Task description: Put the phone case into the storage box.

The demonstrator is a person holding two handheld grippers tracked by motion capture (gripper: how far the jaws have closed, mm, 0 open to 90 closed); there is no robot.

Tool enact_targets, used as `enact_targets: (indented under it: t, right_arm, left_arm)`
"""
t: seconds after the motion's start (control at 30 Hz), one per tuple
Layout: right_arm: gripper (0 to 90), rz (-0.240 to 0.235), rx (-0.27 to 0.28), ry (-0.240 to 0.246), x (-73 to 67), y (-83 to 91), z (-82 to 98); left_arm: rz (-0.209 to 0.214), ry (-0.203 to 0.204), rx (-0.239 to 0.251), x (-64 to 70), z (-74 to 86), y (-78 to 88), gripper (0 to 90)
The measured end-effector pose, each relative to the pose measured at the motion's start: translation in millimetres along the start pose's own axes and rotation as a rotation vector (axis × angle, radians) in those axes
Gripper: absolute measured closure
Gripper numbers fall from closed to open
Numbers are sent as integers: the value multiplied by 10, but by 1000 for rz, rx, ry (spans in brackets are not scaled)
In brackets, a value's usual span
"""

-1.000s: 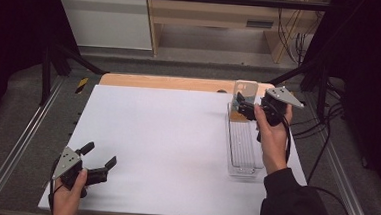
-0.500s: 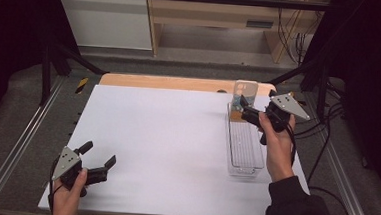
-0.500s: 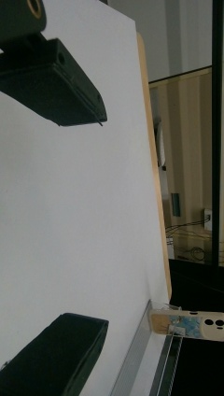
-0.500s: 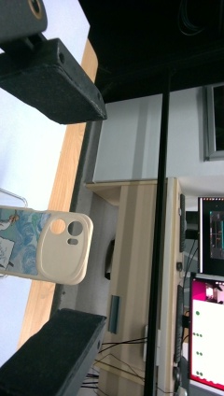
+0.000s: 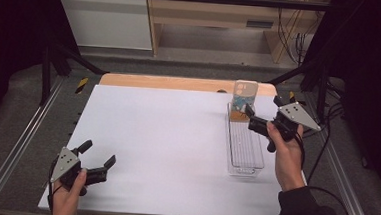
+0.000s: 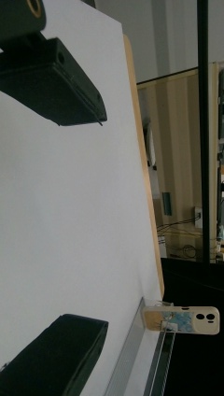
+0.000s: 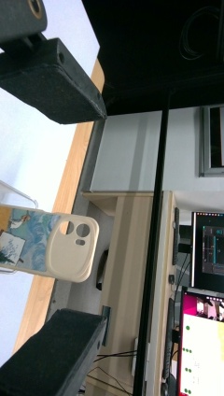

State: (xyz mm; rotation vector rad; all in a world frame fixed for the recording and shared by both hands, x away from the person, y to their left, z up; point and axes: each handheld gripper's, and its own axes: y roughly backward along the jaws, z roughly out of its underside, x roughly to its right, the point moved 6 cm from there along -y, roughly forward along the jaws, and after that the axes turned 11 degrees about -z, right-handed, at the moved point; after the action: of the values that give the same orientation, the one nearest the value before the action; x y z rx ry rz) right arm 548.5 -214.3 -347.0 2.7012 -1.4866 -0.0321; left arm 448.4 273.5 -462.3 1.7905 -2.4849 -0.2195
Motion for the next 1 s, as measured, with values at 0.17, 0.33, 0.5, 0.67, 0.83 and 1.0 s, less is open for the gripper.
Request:
enact_targets:
  t: [0.17,0.33,0.5,0.67,0.83,1.0]
  right_arm:
    - [37,5,7,-13,34,91,21]
    - [36,-3,5,-12,37,174,72]
    - [37,-12,11,-8,45,263,128]
    - [36,-14,8,-2,44,331,159]
    - [35,-19,1,8,10,383,189]
    - [29,-16,-2,14,-12,459,239]
  left_arm:
    - [9,2,20,15,-27,16,17]
    - [13,9,27,11,-36,23,16]
    - [20,10,30,16,-38,23,16]
    - [25,8,35,24,-44,28,16]
    - [29,8,40,29,-54,36,16]
    - [38,6,42,45,-55,35,16]
